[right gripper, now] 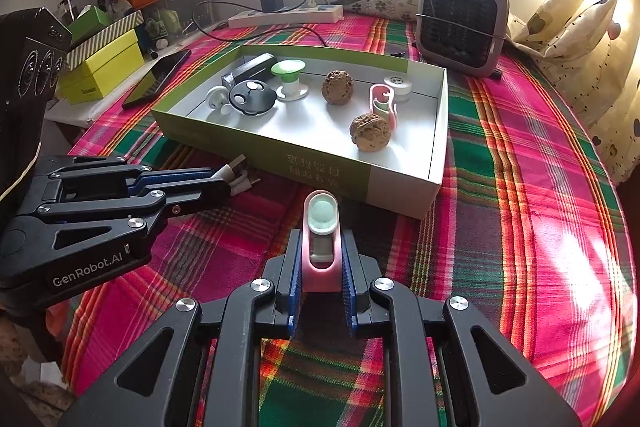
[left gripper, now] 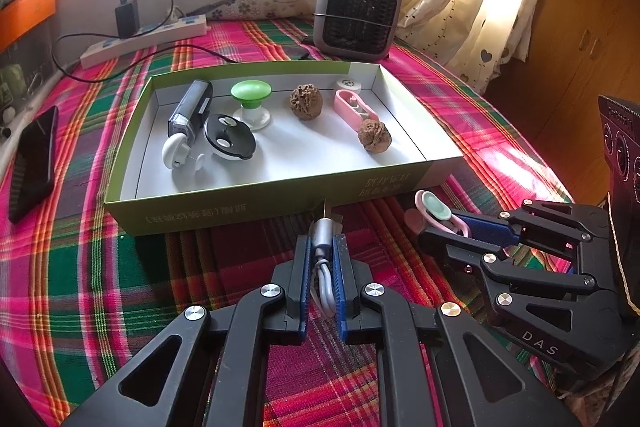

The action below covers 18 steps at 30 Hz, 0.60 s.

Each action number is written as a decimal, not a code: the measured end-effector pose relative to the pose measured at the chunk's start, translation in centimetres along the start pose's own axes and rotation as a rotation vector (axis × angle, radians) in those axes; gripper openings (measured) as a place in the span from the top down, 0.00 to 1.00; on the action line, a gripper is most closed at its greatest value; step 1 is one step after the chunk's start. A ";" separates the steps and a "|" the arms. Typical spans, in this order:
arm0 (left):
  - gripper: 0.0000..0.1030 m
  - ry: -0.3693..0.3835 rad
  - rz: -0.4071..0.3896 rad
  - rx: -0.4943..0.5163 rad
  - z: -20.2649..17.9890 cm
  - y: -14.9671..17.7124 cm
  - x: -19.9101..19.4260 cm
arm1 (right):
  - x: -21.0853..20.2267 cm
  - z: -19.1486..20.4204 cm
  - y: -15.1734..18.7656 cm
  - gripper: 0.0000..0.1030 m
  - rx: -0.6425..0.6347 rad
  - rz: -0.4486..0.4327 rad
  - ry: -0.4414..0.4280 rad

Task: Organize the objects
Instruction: 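Lift the cable and pink holder and carry them over the box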

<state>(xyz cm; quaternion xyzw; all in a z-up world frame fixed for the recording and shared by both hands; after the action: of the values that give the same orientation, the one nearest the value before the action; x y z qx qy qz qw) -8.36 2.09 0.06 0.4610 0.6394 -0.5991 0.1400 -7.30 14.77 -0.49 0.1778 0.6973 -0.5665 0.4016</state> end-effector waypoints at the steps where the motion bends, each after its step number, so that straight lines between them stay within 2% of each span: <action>1: 0.91 0.000 -0.002 -0.001 -0.1 -0.1 0.0 | -0.1 0.0 -0.1 0.82 0.001 -0.004 -0.002; 10: 0.91 0.007 -0.038 0.020 -0.8 -1.2 -1.2 | -1.4 -0.6 -1.0 0.82 0.035 -0.034 -0.031; 18: 0.91 0.009 -0.060 0.019 -0.9 -3.0 -1.0 | -2.4 -1.4 -2.6 0.82 0.042 -0.071 -0.009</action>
<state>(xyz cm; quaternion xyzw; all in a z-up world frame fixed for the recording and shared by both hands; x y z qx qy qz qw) -9.79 2.87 2.96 0.4457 0.6478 -0.6071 0.1146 -8.18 15.76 3.09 0.1590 0.6895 -0.5954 0.3806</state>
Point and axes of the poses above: each gripper's, at about its wrist camera, not at the fingertips, and x roughly the way its jaws point, z to its left, y to its underside, the point moved 2 cm from there along x, roughly the way its jaws point, and after that the axes turned 7 degrees about y, right-handed, at the moved point
